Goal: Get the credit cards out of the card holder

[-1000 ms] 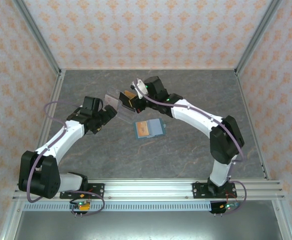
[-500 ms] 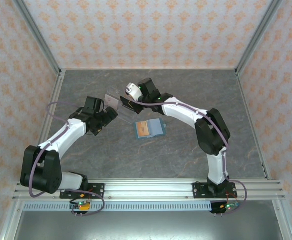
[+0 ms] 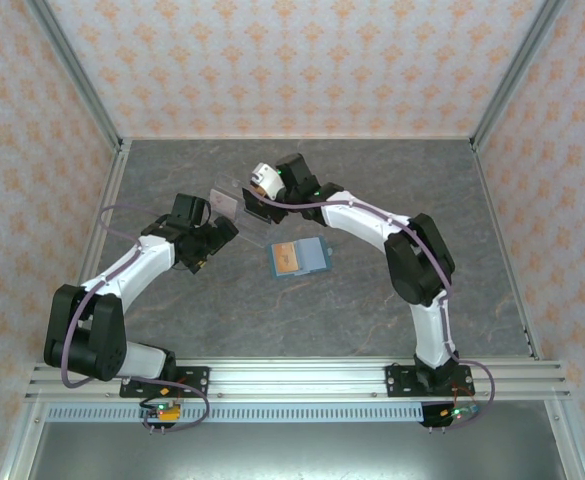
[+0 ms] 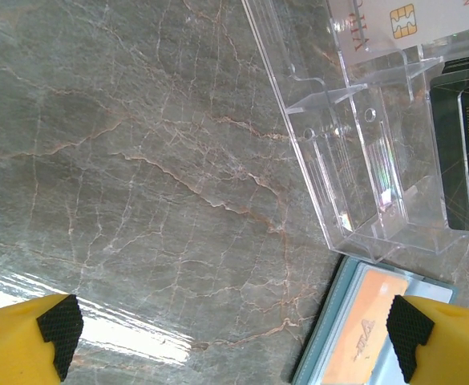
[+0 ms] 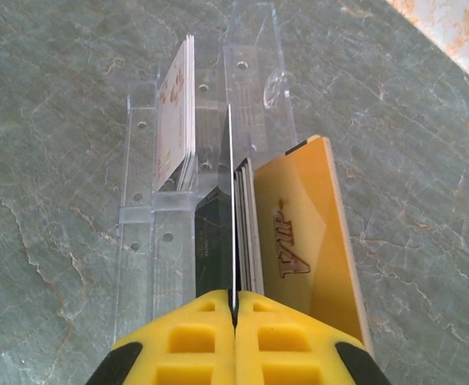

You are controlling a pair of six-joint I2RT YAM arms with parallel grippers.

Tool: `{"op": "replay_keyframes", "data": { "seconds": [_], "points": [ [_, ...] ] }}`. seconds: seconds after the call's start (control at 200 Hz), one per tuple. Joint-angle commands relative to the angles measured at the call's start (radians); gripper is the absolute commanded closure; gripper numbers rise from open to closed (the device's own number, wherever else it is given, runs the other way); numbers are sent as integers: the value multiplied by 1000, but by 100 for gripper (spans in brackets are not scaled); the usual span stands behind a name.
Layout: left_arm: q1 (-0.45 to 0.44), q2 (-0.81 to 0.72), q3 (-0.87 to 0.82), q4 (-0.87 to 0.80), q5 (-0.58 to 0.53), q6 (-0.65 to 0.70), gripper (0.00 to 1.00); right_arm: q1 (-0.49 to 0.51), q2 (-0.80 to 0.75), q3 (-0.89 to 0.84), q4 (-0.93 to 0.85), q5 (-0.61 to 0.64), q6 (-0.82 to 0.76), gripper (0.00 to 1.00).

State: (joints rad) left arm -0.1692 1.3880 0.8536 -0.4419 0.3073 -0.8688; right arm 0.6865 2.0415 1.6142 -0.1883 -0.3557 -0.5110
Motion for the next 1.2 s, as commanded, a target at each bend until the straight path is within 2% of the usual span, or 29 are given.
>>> {"op": "replay_keyframes", "data": {
  "seconds": [0.0, 0.285, 0.475, 0.726, 0.846, 0.991, 1.191],
  "points": [
    [10, 14, -1, -4, 8, 13, 0, -5, 7, 23, -21, 9, -26, 100],
    [10, 15, -13, 3, 17, 14, 0, -7, 19, 27, -23, 34, -38, 93],
    [11, 16, -13, 8, 23, 14, 0, -7, 13, 37, -39, 54, -18, 79],
    [10, 13, -1, 11, 31, 15, 0, -7, -77, 40, -68, 47, 75, 65],
    [10, 14, -2, 11, 26, 12, 0, -7, -145, 28, -94, 65, 201, 53],
    [8, 11, -5, 14, 19, 10, 0, -7, -241, -52, -103, 99, 457, 42],
    [4, -1, -6, 10, 14, 17, 0, -5, -346, -257, -126, 104, 717, 40]
  ]
}}
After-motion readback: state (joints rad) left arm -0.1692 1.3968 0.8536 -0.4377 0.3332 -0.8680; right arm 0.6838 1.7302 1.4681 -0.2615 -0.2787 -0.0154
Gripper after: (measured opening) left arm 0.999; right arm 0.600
